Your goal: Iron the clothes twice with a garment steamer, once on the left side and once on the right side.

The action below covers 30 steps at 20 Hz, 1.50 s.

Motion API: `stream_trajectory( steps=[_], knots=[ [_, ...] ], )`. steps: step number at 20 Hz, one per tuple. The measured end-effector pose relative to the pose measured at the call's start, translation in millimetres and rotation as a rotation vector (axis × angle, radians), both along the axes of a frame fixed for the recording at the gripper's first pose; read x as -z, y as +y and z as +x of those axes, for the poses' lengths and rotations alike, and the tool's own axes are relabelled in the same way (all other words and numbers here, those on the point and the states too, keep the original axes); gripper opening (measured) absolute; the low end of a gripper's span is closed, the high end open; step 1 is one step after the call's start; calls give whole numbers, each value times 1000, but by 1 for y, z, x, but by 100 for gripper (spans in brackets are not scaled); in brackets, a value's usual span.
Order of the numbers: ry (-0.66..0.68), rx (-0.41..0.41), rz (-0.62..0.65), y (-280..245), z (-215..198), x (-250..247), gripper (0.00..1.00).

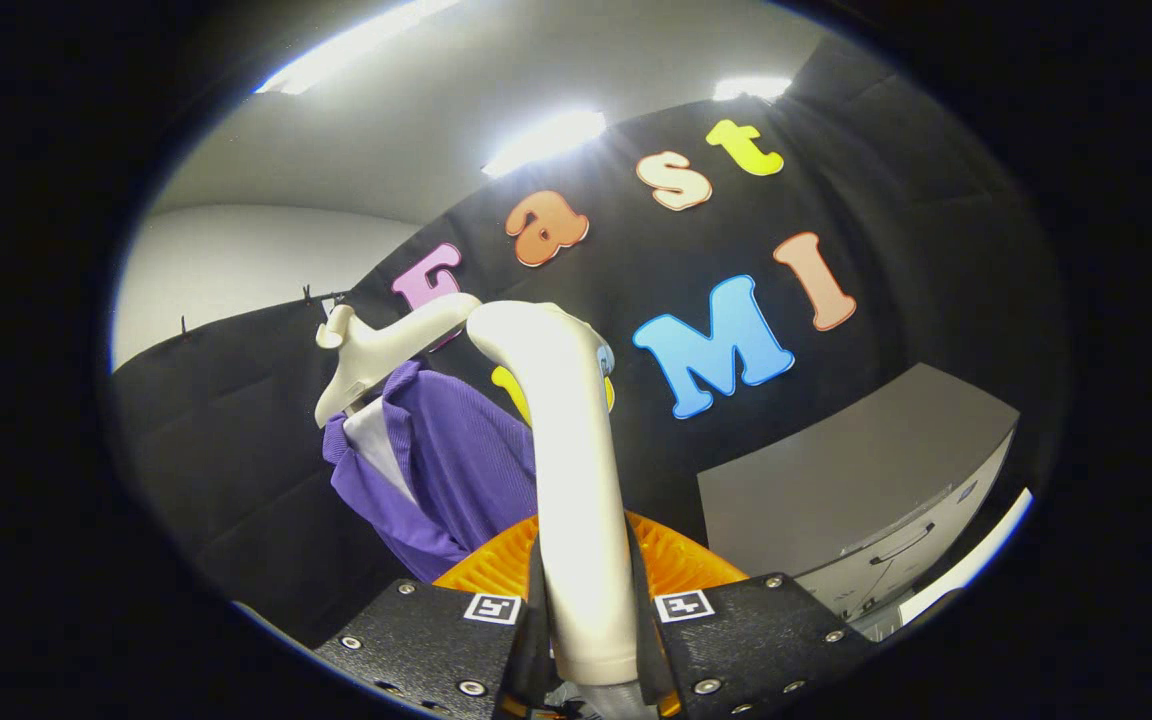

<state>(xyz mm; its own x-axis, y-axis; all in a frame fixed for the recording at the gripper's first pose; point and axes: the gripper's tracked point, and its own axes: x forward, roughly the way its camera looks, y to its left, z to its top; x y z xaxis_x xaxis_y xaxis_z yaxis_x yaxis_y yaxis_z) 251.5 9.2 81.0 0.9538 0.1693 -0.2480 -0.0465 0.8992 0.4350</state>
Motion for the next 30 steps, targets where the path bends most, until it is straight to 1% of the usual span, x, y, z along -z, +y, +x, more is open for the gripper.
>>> stream_trajectory(
  steps=[3, 6, 10, 12, 14, 16, 18, 20, 22, 25, 30],
  knots=[
    [0, -21, -61, 25, 0, 1, 34],
    [2, -57, -69, 53, 1, 0, 34],
    [-11, -63, -109, 77, 3, 1, 34],
    [-9, -95, -125, 95, 1, 3, 35],
    [-26, -116, -169, 105, 3, 3, 35],
    [-36, -104, -205, 107, 8, 5, 35],
    [-41, -71, -233, 103, 16, 12, 35],
    [-14, -51, -239, 102, 22, 26, 35],
    [9, -52, -213, 106, 23, 38, 35],
    [35, -45, -228, 104, 19, 53, 35],
    [76, -65, -260, 110, 7, 81, 35]
  ],
)
